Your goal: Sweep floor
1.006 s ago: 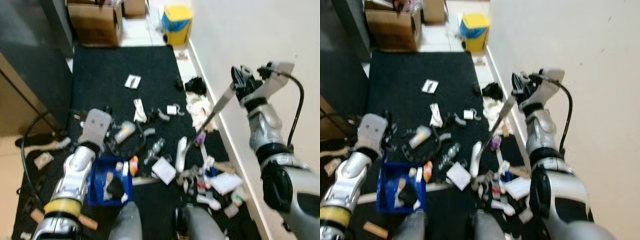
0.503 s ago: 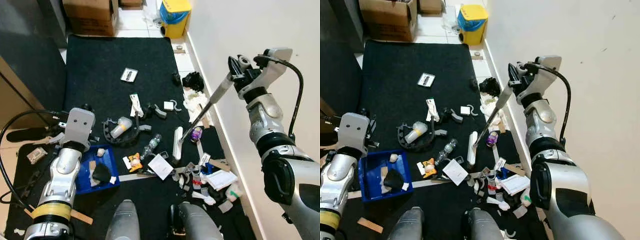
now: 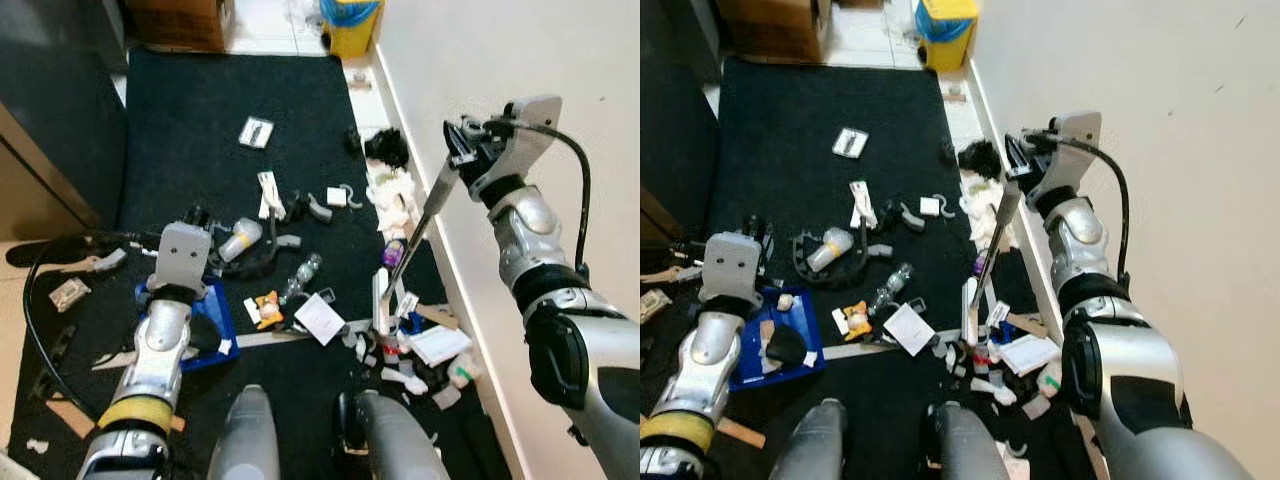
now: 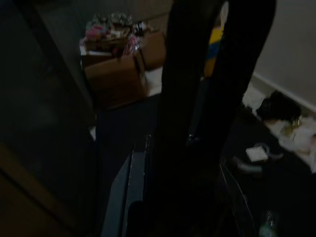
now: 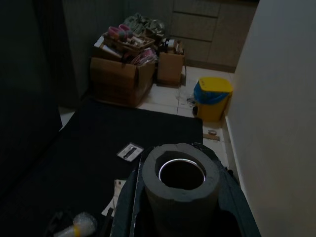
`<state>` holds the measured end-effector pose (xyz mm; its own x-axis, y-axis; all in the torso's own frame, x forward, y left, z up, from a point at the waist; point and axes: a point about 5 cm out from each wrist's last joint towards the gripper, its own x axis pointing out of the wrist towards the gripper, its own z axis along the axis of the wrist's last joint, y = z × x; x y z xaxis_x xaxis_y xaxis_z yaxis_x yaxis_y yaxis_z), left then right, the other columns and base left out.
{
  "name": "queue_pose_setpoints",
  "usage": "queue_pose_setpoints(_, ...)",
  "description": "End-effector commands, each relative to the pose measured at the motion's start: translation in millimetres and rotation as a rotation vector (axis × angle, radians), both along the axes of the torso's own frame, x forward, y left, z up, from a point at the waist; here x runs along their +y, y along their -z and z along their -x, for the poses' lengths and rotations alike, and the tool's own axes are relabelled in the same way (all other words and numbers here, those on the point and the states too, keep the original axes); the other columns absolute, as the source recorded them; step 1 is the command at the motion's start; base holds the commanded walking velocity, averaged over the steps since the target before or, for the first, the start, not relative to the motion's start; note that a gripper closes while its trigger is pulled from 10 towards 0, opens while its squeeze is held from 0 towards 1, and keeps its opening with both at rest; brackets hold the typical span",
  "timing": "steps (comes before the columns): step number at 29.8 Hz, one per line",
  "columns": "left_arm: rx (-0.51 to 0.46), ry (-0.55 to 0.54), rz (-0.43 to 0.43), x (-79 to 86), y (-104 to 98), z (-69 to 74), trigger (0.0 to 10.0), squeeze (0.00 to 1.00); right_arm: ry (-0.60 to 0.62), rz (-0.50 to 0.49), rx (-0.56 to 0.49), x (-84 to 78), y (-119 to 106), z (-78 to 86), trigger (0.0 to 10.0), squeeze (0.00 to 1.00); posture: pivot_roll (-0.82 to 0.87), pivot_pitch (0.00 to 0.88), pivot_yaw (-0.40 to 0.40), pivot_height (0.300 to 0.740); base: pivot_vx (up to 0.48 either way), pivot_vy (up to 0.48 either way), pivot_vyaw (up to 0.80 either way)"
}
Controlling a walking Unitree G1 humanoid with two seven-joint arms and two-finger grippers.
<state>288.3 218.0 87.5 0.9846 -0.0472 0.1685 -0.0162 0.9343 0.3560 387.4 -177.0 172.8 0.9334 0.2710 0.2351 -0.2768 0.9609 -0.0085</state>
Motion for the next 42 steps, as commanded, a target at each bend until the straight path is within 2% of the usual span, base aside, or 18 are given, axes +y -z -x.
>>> queue_pose_setpoints(1, 0.019, 0.071, 0.160, -32.2, 12, 1.2, 10.0, 0.00, 0.015, 0.020, -0.042, -4.2, -11, -2.2, 10.0, 0.00, 0.01, 0.232, -0.257, 0.740, 0.000, 0.000, 0.00)
queue_pose_setpoints(4, -0.029, 0.127, 0.273, -46.7, 0, -6.8, 10.0, 0.00, 0.010, 0.009, -0.048, 0.0, -15, -4.1, 10.0, 0.00, 0.01, 0.234, -0.255, 0.740, 0.000, 0.000, 0.00)
queue_pose_setpoints(5, -0.012, 0.155, 0.307, -52.8, 2, -7.6, 10.0, 0.00, 0.005, 0.006, -0.047, 2.1, -15, -4.4, 10.0, 0.00, 0.01, 0.232, -0.255, 0.740, 0.000, 0.000, 0.00)
queue_pose_setpoints(12, 0.037, 0.217, 0.350, -69.4, 15, -3.6, 10.0, 0.00, -0.026, 0.023, -0.032, 12.6, -9, -3.8, 10.0, 0.00, 0.00, 0.233, -0.256, 0.740, 0.000, 0.000, 0.00)
queue_pose_setpoints(15, 0.045, 0.235, 0.310, -73.8, 18, -2.2, 10.0, 0.00, -0.040, 0.031, -0.025, 16.4, -7, -3.3, 10.0, 0.00, 0.01, 0.236, -0.261, 0.740, 0.000, 0.000, 0.00)
queue_pose_setpoints(16, 0.089, 0.225, 0.220, -71.5, 26, -0.7, 10.0, 0.00, -0.049, 0.040, -0.021, 19.1, -5, -2.8, 10.0, 0.00, 0.01, 0.236, -0.262, 0.740, 0.000, 0.000, 0.00)
queue_pose_setpoints(19, 0.110, 0.218, 0.200, -68.2, 30, 0.7, 10.0, 0.00, -0.051, 0.045, -0.020, 19.7, -4, -2.6, 10.0, 0.00, 0.01, 0.235, -0.262, 0.740, 0.000, 0.000, 0.00)
queue_pose_setpoints(23, 0.137, 0.199, 0.166, -58.9, 36, 3.8, 10.0, 0.00, -0.048, 0.049, -0.015, 19.3, -3, -2.3, 10.0, 0.00, 0.01, 0.227, -0.257, 0.740, 0.000, 0.000, 0.00)
queue_pose_setpoints(25, 0.170, 0.135, 0.068, -42.8, 43, 7.9, 10.0, 0.00, -0.036, 0.034, -0.005, 16.6, -1, -1.8, 10.0, 0.00, 0.02, 0.216, -0.247, 0.740, 0.000, 0.000, 0.00)
queue_pose_setpoints(29, 0.211, 0.073, -0.024, -31.3, 48, 10.0, 10.0, 0.00, -0.043, -0.003, 0.016, 17.6, 4, -0.5, 10.0, 0.00, 0.03, 0.208, -0.238, 0.740, 0.000, 0.000, 0.00)
queue_pose_setpoints(30, 0.211, 0.073, -0.024, -31.3, 48, 10.0, 10.0, 0.00, -0.043, -0.003, 0.016, 17.6, 4, -0.5, 10.0, 0.00, 0.03, 0.208, -0.238, 0.740, 0.000, 0.000, 0.00)
queue_pose_setpoints(31, 0.213, 0.044, -0.056, -25.3, 48, 10.9, 10.0, 0.00, -0.055, -0.039, 0.026, 19.3, 7, 0.1, 10.0, 0.00, 0.03, 0.198, -0.234, 0.740, 0.000, 0.000, 0.00)
queue_pose_setpoints(34, 0.212, 0.024, -0.077, -21.4, 48, 11.6, 10.0, 0.00, -0.063, -0.063, 0.033, 20.5, 8, 0.5, 10.0, 0.00, 0.03, 0.198, -0.234, 0.740, 0.000, 0.000, 0.00)
queue_pose_setpoints(36, 0.230, -0.041, -0.086, -10.0, 49, 12.0, 10.0, 0.00, -0.087, -0.195, 0.054, 28.7, 11, 0.6, 10.0, 0.00, 0.05, 0.175, -0.234, 0.740, 0.000, 0.000, 0.00)
queue_pose_setpoints(39, 0.239, -0.060, -0.084, -7.2, 51, 12.0, 10.0, 0.00, -0.097, -0.246, 0.060, 32.6, 12, 0.6, 10.0, 0.00, 0.05, 0.175, -0.234, 0.740, 0.000, 0.000, 0.00)
queue_pose_setpoints(40, 0.250, -0.070, -0.078, -6.9, 52, 10.6, 10.0, 0.00, -0.117, -0.317, 0.069, 40.3, 12, -0.1, 10.0, 0.00, 0.05, 0.165, -0.232, 0.740, 0.000, 0.000, 0.00)
queue_pose_setpoints(41, 0.252, -0.070, -0.065, -12.9, 50, 4.0, 10.0, 0.00, -0.176, -0.458, 0.077, 60.0, 3, -3.5, 10.0, 0.00, 0.05, 0.156, -0.226, 0.740, 0.000, 0.000, 0.00)
queue_pose_setpoints(42, 0.252, -0.070, -0.065, -12.9, 50, 4.0, 10.0, 0.00, -0.176, -0.458, 0.077, 60.0, 3, -3.5, 10.0, 0.00, 0.05, 0.156, -0.226, 0.740, 0.000, 0.000, 0.00)
